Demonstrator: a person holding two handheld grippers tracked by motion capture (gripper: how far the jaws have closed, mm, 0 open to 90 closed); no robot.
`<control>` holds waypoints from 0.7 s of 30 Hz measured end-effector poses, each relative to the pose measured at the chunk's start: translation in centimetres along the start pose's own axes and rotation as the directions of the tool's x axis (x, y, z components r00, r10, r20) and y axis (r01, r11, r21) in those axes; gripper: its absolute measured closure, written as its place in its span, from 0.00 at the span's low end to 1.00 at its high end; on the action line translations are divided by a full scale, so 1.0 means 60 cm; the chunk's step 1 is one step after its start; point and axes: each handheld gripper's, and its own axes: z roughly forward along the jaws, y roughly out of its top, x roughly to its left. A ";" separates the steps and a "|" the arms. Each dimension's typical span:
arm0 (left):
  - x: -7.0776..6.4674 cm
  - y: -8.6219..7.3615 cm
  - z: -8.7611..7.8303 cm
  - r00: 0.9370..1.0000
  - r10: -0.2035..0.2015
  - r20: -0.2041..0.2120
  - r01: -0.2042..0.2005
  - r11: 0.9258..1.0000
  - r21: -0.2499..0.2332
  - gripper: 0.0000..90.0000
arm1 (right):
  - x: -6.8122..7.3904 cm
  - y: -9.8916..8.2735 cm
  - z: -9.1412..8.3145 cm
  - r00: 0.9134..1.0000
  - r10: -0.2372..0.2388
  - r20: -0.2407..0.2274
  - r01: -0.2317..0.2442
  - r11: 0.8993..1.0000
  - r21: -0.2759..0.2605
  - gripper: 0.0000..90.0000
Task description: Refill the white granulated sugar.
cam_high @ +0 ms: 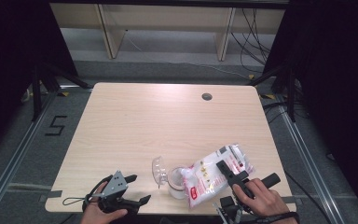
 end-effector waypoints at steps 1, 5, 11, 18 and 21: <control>-0.003 0.000 0.002 1.000 -0.025 0.009 0.025 0.999 -0.023 0.18 | 0.000 0.000 0.000 1.000 0.000 0.001 0.000 1.000 0.001 0.76; -0.003 0.000 0.002 1.000 -0.024 0.008 0.024 0.999 -0.022 0.18 | 0.000 0.000 0.000 1.000 0.001 0.000 -0.001 1.000 -0.001 0.76; -0.003 0.000 0.002 1.000 -0.024 0.009 0.024 0.999 -0.022 0.18 | 0.000 -0.001 0.000 1.000 0.005 -0.010 -0.005 1.000 0.004 0.76; -0.002 0.000 0.000 1.000 -0.022 0.000 0.022 1.000 -0.016 0.18 | 0.001 -0.002 0.001 1.000 0.012 -0.011 -0.012 1.000 0.000 0.76; -0.002 0.000 0.000 1.000 -0.022 0.001 0.022 1.000 -0.016 0.18 | 0.001 -0.002 0.001 1.000 0.014 -0.012 -0.014 1.000 0.000 0.76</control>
